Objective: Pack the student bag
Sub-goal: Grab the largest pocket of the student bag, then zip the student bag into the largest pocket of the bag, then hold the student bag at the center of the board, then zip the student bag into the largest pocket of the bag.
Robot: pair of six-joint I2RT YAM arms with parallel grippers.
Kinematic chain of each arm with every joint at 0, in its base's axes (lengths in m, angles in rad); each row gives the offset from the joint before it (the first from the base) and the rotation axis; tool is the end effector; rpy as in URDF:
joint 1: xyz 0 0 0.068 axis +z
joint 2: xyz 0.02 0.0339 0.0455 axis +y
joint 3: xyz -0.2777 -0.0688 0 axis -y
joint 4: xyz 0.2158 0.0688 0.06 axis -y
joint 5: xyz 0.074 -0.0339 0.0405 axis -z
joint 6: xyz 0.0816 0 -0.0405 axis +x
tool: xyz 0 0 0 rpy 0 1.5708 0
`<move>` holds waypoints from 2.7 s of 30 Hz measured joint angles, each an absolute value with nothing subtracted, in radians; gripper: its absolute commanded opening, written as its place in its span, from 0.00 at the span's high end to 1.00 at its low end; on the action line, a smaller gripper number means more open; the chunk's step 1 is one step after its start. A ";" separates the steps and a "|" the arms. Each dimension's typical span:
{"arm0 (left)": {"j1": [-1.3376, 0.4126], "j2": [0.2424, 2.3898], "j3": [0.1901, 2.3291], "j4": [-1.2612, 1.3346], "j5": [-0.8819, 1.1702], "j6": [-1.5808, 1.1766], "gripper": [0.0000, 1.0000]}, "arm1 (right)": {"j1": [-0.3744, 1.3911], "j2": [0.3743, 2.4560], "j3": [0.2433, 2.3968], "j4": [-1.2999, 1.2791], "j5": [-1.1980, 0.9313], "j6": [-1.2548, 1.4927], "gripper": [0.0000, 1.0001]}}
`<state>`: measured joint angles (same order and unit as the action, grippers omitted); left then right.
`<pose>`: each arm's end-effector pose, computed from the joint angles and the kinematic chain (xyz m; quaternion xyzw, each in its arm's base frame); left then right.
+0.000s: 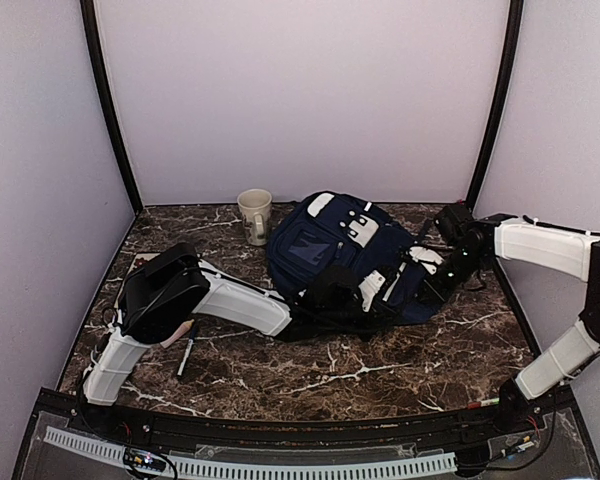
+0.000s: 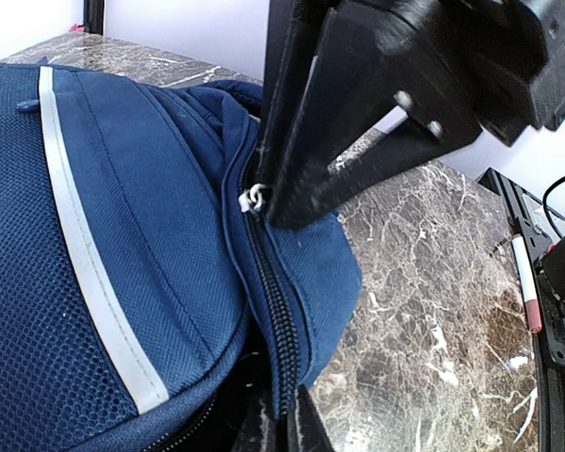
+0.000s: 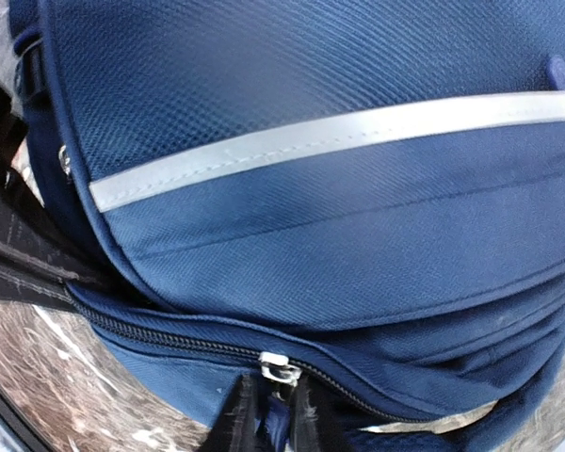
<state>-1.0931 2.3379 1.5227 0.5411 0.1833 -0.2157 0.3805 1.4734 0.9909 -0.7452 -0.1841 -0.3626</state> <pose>0.2410 -0.4978 0.1557 0.3872 0.6951 -0.4239 0.4327 0.2395 0.1119 0.1977 -0.3708 0.9085 0.0921 0.1692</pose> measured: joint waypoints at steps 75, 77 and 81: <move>-1.247 2.018 1.262 0.446 -0.093 0.110 1.00 | 0.440 1.297 1.047 -1.062 -0.572 -0.715 1.00; -1.246 2.018 1.262 0.444 -0.091 0.105 1.00 | 0.430 1.297 1.044 -1.054 -0.553 -0.700 1.00; -1.245 2.009 1.237 0.469 -0.086 0.095 1.00 | 0.336 1.320 1.046 -1.054 -0.545 -0.687 1.00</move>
<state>-1.2453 2.0094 1.2373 0.4690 -0.0864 0.0952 0.3355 1.3197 1.0458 -1.0542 -0.5446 -0.6868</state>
